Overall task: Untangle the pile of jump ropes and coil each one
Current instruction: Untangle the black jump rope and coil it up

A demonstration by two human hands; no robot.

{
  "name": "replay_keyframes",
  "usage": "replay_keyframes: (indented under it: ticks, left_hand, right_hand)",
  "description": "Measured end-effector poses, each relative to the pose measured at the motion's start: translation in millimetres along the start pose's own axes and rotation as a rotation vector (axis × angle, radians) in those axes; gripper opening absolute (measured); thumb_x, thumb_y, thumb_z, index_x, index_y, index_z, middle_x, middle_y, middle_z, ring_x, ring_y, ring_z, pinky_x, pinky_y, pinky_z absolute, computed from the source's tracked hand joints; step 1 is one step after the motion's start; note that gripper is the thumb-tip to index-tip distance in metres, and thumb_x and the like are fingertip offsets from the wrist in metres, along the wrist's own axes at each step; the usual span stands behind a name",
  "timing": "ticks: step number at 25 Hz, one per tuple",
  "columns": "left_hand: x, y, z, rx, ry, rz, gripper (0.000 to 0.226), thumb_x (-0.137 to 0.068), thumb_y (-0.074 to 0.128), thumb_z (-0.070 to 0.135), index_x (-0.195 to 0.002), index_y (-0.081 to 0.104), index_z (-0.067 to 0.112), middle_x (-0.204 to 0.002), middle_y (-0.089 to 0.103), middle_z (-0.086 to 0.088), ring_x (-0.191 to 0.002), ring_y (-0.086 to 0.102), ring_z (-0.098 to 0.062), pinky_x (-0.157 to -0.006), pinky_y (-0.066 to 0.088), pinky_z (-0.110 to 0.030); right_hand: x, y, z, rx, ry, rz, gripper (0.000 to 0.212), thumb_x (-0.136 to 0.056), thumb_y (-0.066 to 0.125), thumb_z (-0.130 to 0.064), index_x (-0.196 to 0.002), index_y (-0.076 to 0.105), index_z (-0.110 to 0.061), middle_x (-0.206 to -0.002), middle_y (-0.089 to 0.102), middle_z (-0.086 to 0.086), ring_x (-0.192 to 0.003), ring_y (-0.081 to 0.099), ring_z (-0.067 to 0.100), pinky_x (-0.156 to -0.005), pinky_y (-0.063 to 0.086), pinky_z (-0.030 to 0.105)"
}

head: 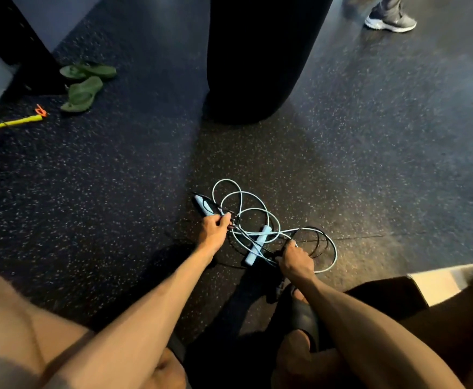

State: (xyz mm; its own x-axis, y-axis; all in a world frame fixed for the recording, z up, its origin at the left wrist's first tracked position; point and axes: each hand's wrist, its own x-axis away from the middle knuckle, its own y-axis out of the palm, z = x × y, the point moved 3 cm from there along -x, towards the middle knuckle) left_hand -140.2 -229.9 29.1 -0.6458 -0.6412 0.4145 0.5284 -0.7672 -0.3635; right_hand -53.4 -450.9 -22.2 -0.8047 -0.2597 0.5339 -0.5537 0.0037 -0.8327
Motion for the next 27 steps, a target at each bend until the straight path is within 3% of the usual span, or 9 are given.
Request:
replay_keyframes:
  ticks: [6, 10, 14, 17, 20, 21, 27]
  left_hand:
    - [-4, 13, 18, 0.075, -0.02, -0.05, 0.041, -0.097, 0.055, 0.029, -0.059, 0.047, 0.018, -0.052, 0.045, 0.004, -0.048, 0.04, -0.013, -0.055, 0.035, -0.028]
    - [13, 6, 34, 0.164, -0.031, -0.098, 0.035, -0.101, 0.05, 0.023, -0.067, 0.05, 0.011, -0.047, 0.045, 0.007, -0.037, 0.037, -0.002, -0.039, 0.029, -0.017]
    - [22, -19, 63, 0.253, -0.012, -0.139, 0.035, -0.103, 0.044, 0.022, -0.071, 0.049, 0.01, -0.057, 0.05, 0.0, -0.034, 0.035, 0.001, -0.038, 0.027, -0.015]
    - [30, -51, 102, 0.302, 0.057, -0.146, 0.035, -0.104, 0.041, 0.023, -0.072, 0.048, 0.011, -0.065, 0.048, -0.003, -0.038, 0.033, 0.0, -0.041, 0.026, -0.016]
    - [43, -85, 147, 0.279, 0.171, -0.112, 0.037, -0.104, 0.042, 0.022, -0.069, 0.046, 0.012, -0.065, 0.049, -0.003, -0.04, 0.034, 0.0, -0.042, 0.026, -0.017]
    - [48, -95, 158, 0.259, 0.211, -0.09, 0.038, -0.104, 0.043, 0.022, -0.067, 0.046, 0.012, -0.064, 0.05, -0.004, -0.04, 0.034, 0.0, -0.043, 0.027, -0.019]
    - [74, -122, 184, 0.196, 0.372, 0.057, 0.045, -0.102, 0.046, 0.033, -0.062, 0.052, 0.013, -0.046, 0.042, 0.007, -0.042, 0.037, -0.007, -0.045, 0.031, -0.022]
  right_hand:
    - [-15, 6, 2, -0.18, 0.074, -0.084, 0.044, -0.087, 0.056, -0.016, -0.126, 0.041, 0.001, -0.127, 0.061, 0.022, -0.119, 0.059, 0.037, -0.095, 0.048, 0.041]
    - [-12, 5, 4, -0.216, 0.02, -0.136, 0.053, -0.084, 0.063, -0.02, -0.121, 0.032, 0.002, -0.119, 0.064, 0.024, -0.112, 0.063, 0.037, -0.089, 0.051, 0.041]
    - [1, -31, -22, -0.313, -0.052, -0.044, 0.073, -0.089, 0.065, -0.035, -0.132, 0.026, 0.009, -0.123, 0.061, 0.029, -0.116, 0.06, 0.041, -0.089, 0.047, 0.041]
    - [0, -105, -46, -0.586, -0.017, 0.08, 0.051, -0.09, 0.063, -0.035, -0.118, 0.044, 0.004, -0.114, 0.064, 0.027, -0.103, 0.064, 0.039, -0.08, 0.047, 0.036]
    - [13, -187, -74, -0.83, -0.063, 0.147, 0.037, -0.09, 0.059, -0.032, -0.096, 0.066, 0.003, -0.08, 0.069, 0.015, -0.055, 0.062, 0.022, -0.047, 0.045, 0.026]
    - [22, -208, -84, -0.909, -0.101, 0.135, 0.03, -0.092, 0.059, -0.03, -0.089, 0.069, -0.002, -0.072, 0.068, 0.012, -0.049, 0.059, 0.019, -0.043, 0.041, 0.024]
    - [84, -273, -125, -1.301, -0.267, 0.061, 0.017, -0.095, 0.061, -0.028, -0.092, 0.068, -0.013, -0.077, 0.071, 0.011, -0.059, 0.063, 0.018, -0.047, 0.039, 0.022]
